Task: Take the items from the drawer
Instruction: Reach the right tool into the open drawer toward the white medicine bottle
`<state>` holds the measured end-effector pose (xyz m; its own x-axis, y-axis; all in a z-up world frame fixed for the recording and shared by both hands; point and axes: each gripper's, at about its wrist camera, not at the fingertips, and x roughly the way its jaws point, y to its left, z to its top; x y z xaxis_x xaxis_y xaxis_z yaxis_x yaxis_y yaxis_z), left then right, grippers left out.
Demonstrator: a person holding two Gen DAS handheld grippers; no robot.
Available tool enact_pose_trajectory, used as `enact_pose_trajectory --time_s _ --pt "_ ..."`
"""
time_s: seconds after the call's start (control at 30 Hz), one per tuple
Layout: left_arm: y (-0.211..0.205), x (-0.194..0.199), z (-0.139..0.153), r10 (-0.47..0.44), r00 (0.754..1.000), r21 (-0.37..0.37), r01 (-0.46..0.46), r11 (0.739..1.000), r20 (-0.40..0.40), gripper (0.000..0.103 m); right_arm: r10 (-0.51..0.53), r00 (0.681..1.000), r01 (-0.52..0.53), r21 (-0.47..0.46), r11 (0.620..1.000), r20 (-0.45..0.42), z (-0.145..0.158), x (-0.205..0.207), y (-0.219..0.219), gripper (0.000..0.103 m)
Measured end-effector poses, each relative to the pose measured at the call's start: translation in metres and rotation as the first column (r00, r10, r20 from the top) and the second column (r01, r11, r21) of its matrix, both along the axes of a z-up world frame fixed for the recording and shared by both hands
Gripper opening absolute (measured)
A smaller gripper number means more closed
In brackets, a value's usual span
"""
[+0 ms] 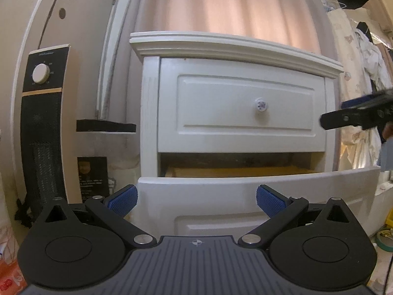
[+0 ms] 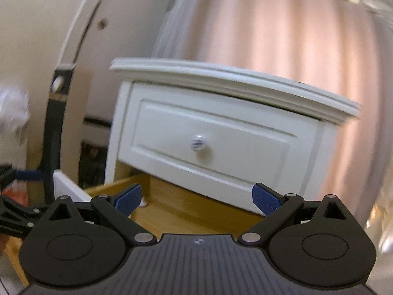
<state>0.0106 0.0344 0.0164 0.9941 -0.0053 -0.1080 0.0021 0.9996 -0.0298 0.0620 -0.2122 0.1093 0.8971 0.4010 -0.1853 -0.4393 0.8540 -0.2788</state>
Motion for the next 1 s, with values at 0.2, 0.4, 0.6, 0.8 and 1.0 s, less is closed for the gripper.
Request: enact_pose_trajectory --time_s 0.2,0.4,0.6,0.8,1.0 --pt "0.009 0.006 -0.004 -0.035 0.999 -0.071 0.034 0.997 -0.024 0.103 0.028 0.98 -0.059 -0.155 0.986 -0.197 0.019 0.058 0.036 0.096" --pt "0.015 0.005 -0.008 -0.017 1.0 -0.06 0.017 0.998 -0.006 0.103 0.038 0.931 -0.132 -0.236 0.963 -0.363 0.015 0.096 0.07 0.094" --pt "0.024 0.005 -0.01 -0.009 1.0 -0.079 0.009 0.997 -0.003 0.103 0.042 0.889 -0.203 -0.312 0.928 -0.456 0.004 0.117 0.102 0.088" --pt "0.029 0.007 -0.012 -0.003 1.0 -0.079 0.003 0.997 -0.001 0.103 0.022 0.863 -0.236 -0.364 0.901 -0.504 -0.002 0.137 0.127 0.076" --pt "0.031 0.007 -0.013 0.001 1.0 -0.066 -0.002 0.998 -0.01 0.103 0.021 0.848 -0.274 -0.406 0.872 -0.529 -0.009 0.147 0.15 0.071"
